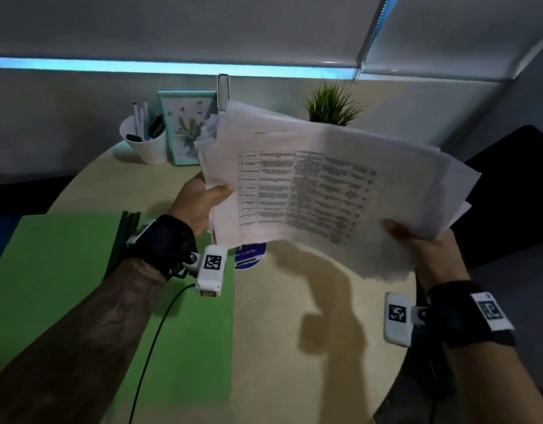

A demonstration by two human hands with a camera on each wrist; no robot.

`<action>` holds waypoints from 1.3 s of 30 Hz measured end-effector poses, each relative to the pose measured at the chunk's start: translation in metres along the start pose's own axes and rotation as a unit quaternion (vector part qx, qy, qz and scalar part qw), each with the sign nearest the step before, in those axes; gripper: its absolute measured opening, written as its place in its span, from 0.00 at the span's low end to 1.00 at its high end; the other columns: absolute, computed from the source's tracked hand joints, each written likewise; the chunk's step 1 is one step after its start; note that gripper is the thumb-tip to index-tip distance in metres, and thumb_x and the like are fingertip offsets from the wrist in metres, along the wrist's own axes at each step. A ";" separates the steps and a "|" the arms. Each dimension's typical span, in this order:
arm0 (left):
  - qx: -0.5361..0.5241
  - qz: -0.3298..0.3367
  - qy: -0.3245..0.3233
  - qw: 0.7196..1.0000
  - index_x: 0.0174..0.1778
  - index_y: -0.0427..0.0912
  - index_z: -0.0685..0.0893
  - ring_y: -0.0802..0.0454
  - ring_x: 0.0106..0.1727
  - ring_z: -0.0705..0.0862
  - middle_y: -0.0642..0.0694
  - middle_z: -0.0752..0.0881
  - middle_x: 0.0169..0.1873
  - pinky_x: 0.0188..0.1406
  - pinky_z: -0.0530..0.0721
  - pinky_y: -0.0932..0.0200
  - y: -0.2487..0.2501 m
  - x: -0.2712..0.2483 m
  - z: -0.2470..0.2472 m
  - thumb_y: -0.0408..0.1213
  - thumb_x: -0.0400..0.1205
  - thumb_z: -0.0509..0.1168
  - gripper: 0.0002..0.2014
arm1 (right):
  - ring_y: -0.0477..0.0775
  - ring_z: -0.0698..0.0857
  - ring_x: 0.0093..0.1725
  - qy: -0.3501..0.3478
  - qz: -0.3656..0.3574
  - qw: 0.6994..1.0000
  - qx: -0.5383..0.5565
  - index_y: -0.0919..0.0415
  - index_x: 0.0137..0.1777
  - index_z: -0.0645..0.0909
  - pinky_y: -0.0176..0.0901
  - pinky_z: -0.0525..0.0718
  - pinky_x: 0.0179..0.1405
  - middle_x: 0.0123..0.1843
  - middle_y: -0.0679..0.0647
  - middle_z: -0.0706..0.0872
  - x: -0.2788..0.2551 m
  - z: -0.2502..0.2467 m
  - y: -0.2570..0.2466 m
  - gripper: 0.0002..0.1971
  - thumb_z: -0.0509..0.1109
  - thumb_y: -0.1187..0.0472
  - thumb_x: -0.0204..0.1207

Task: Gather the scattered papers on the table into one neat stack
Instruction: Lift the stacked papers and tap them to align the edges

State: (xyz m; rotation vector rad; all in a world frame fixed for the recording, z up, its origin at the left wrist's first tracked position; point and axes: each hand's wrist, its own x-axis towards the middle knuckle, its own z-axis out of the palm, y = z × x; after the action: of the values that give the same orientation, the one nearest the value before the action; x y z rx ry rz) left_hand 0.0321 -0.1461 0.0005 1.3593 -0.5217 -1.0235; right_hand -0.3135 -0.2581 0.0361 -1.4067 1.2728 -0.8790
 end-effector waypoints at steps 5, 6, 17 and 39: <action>0.046 0.035 0.121 0.991 0.44 0.44 0.87 0.51 0.42 0.89 0.54 0.92 0.38 0.52 0.86 0.54 -0.030 -0.008 0.007 0.22 0.75 0.70 0.12 | 0.51 0.89 0.49 0.016 0.011 0.999 0.041 0.54 0.58 0.84 0.51 0.87 0.50 0.53 0.54 0.90 -0.004 0.015 0.031 0.17 0.79 0.65 0.71; 0.060 0.021 0.138 0.988 0.43 0.44 0.87 0.53 0.40 0.88 0.55 0.91 0.37 0.51 0.85 0.55 -0.041 -0.011 0.008 0.20 0.74 0.69 0.13 | 0.51 0.88 0.51 0.026 0.027 0.999 0.040 0.54 0.60 0.84 0.51 0.86 0.52 0.55 0.53 0.89 -0.007 0.019 0.045 0.18 0.79 0.66 0.71; 0.078 0.028 0.153 0.985 0.39 0.46 0.88 0.56 0.35 0.87 0.58 0.89 0.29 0.41 0.84 0.61 -0.053 -0.016 0.018 0.20 0.72 0.66 0.15 | 0.50 0.86 0.47 0.116 0.041 0.986 0.114 0.63 0.56 0.83 0.43 0.84 0.48 0.49 0.53 0.88 -0.006 0.017 0.071 0.14 0.72 0.73 0.71; 0.103 0.015 0.080 0.991 0.46 0.42 0.88 0.41 0.51 0.88 0.40 0.90 0.46 0.60 0.85 0.44 -0.052 -0.022 0.004 0.28 0.65 0.69 0.15 | 0.46 0.83 0.48 0.043 0.022 0.996 0.074 0.65 0.67 0.76 0.44 0.78 0.51 0.49 0.53 0.84 -0.001 0.014 0.060 0.24 0.63 0.81 0.72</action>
State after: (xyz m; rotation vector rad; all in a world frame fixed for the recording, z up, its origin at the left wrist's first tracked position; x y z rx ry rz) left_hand 0.0027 -0.1241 -0.0426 1.5975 -0.5371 -0.8439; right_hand -0.3148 -0.2510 -0.0248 -1.2315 1.2713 -0.9920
